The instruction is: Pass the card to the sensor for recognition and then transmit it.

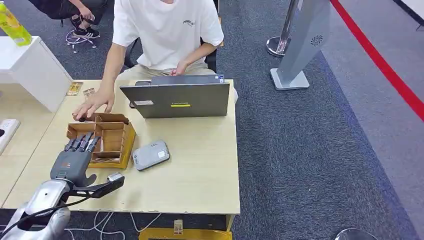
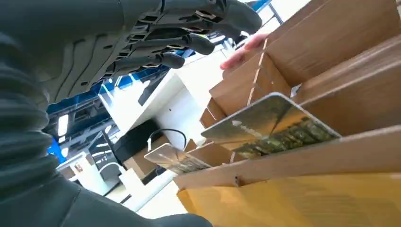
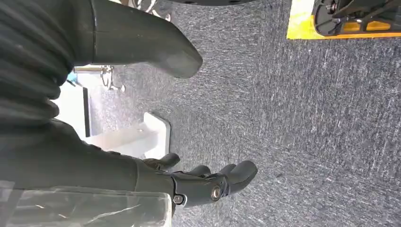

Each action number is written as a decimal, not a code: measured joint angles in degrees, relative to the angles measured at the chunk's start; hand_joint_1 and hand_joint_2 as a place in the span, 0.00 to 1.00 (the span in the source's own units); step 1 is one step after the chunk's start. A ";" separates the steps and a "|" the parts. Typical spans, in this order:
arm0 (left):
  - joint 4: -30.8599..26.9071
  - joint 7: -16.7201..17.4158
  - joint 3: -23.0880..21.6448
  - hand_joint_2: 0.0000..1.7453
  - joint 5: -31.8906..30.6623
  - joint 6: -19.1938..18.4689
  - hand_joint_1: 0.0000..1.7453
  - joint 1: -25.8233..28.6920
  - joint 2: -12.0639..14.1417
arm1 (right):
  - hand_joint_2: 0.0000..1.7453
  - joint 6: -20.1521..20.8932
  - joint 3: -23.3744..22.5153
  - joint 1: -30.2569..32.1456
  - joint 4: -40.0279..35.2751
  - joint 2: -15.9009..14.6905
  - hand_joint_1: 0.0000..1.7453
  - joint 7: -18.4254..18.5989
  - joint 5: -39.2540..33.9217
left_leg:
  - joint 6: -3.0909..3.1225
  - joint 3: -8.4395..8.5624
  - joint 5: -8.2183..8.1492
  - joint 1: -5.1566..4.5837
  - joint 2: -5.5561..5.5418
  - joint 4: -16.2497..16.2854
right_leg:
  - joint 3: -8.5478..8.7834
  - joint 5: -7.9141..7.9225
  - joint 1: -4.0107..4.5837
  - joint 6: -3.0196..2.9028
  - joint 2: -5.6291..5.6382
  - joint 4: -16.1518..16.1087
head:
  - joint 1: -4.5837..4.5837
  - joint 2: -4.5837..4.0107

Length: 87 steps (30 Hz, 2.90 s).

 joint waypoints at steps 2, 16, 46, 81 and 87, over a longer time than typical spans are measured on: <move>0.00 0.00 0.11 1.00 0.00 -0.04 0.00 0.09 0.09 | 1.00 0.00 0.04 0.01 0.00 0.00 0.00 0.00 0.00 | 0.00 0.00 0.00 0.00 0.00 0.00 | 0.00 0.00 0.00 0.00 0.00 0.00 | 0.00 0.00; 0.00 -0.55 0.50 1.00 -0.87 -0.07 0.00 0.28 -0.68 | 1.00 0.00 0.13 0.00 0.00 0.00 0.00 0.00 0.09 | 0.00 0.01 0.00 0.00 0.00 0.00 | 0.00 0.00 0.00 0.00 0.00 0.00 | 0.00 0.00; 0.00 -1.05 0.50 1.00 -1.20 0.00 0.00 0.22 -1.73 | 1.00 0.11 0.13 -0.01 0.00 0.00 0.00 0.00 0.07 | 0.00 0.01 0.00 0.00 0.01 0.01 | -0.01 0.00 0.00 0.00 0.01 0.00 | 0.00 0.00; -0.09 -2.95 0.50 1.00 1.16 -0.61 1.00 0.32 -1.64 | 1.00 0.35 0.13 -0.01 0.00 0.00 0.00 0.00 0.70 | 0.00 0.01 0.00 0.00 0.00 0.01 | 0.00 0.00 0.00 0.00 0.00 0.00 | 0.00 0.00; -0.17 -2.95 0.50 1.00 1.18 -0.61 1.00 0.23 -1.64 | 1.00 0.35 0.15 -0.01 0.00 0.00 0.00 0.00 0.70 | 0.00 0.02 0.00 0.00 0.02 0.01 | 0.00 0.00 0.00 0.00 0.02 0.00 | -0.02 0.00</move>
